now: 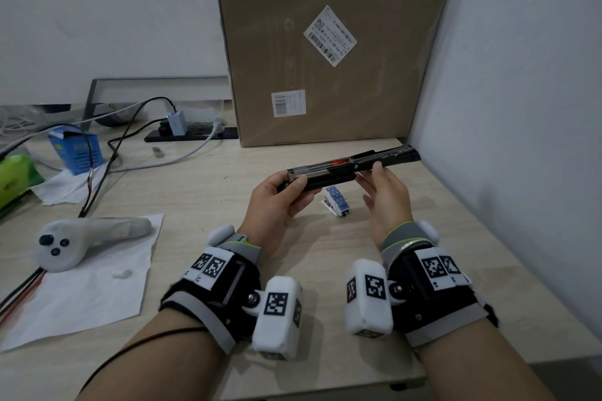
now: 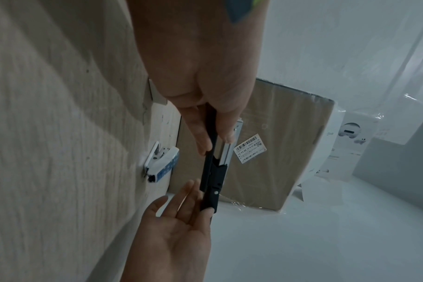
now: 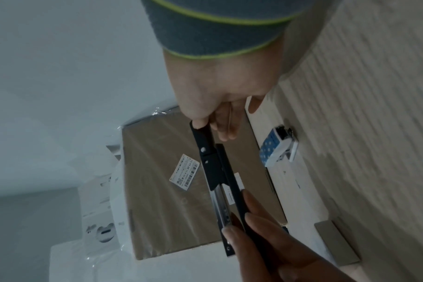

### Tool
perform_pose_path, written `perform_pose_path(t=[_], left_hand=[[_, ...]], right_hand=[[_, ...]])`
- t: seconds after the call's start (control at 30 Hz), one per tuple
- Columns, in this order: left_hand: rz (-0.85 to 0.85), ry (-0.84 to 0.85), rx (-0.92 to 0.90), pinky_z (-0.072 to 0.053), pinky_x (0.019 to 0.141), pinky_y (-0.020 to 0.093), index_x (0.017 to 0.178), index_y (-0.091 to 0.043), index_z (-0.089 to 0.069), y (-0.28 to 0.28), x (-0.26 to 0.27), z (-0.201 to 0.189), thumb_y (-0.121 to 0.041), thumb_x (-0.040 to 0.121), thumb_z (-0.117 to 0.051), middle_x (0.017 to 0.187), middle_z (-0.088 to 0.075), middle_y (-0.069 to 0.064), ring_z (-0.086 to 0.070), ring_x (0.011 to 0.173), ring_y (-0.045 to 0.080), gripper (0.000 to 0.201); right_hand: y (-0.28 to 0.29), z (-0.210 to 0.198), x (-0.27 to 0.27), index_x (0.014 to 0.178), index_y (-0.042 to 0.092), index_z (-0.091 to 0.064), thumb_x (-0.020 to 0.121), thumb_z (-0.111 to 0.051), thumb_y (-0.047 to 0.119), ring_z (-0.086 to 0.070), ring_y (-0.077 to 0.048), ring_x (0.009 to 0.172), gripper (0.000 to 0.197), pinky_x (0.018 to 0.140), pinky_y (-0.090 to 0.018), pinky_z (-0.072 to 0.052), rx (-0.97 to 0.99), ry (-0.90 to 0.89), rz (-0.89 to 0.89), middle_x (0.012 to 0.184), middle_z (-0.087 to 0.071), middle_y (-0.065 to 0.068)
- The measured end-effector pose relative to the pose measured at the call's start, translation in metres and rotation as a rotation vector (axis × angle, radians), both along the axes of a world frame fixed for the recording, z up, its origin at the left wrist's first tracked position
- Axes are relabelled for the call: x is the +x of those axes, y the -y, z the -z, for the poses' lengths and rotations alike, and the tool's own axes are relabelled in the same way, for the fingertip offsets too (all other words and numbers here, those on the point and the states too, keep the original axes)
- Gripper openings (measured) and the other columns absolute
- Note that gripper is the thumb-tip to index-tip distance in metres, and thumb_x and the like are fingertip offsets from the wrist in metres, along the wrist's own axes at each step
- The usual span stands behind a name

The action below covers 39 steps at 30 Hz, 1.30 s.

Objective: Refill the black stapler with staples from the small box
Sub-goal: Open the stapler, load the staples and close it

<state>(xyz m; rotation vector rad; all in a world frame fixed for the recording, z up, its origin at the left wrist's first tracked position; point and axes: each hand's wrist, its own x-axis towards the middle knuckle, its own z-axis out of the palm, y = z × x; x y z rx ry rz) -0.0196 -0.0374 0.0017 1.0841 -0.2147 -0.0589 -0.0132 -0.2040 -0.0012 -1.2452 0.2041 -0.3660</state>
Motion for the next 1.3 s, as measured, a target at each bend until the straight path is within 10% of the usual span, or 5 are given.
perform_pose_path(t=[0.2, 0.83, 1.07, 1.3], left_hand=[[0.027, -0.012, 0.004, -0.055, 0.072, 0.017, 0.115, 0.004, -0.059, 0.0, -0.001, 0.001, -0.006, 0.092, -0.053, 0.112, -0.066, 0.018, -0.068, 0.099, 0.025, 0.025], [0.074, -0.046, 0.061, -0.055, 0.074, 0.019, 0.113, 0.002, -0.061, 0.003, -0.007, -0.003, -0.009, 0.091, -0.055, 0.114, -0.066, 0.021, -0.069, 0.097, 0.025, 0.025], [0.199, -0.233, 0.007, -0.056, 0.086, 0.032, 0.118, -0.006, -0.06, -0.003, -0.006, -0.012, -0.057, 0.087, -0.047, 0.116, -0.068, 0.016, -0.067, 0.105, 0.033, 0.062], [0.067, -0.327, -0.006, -0.058, 0.059, 0.023, 0.117, 0.006, -0.058, -0.009, -0.003, -0.013, -0.041, 0.087, -0.052, 0.107, -0.066, 0.023, -0.071, 0.089, 0.034, 0.056]], right_hand=[[0.002, 0.0, 0.002, 0.108, 0.026, -0.051, 0.098, -0.04, 0.031, -0.059, -0.01, 0.101, 0.015, 0.083, -0.029, -0.038, 0.194, 0.129, -0.158, 0.111, -0.063, 0.003], [-0.004, -0.003, -0.005, 0.114, 0.016, -0.059, 0.085, -0.058, 0.0, -0.06, -0.016, 0.094, 0.033, 0.079, -0.018, -0.053, 0.101, 0.254, -0.247, 0.097, -0.057, -0.005], [-0.004, -0.001, -0.005, 0.11, 0.018, -0.061, 0.083, -0.061, -0.002, -0.062, -0.015, 0.088, 0.033, 0.073, -0.019, -0.053, 0.106, 0.223, -0.279, 0.097, -0.058, -0.007], [-0.009, 0.001, -0.005, 0.103, 0.02, -0.065, 0.079, -0.064, -0.003, -0.062, -0.015, 0.084, 0.033, 0.073, -0.021, -0.053, 0.034, 0.203, -0.328, 0.096, -0.059, -0.008]])
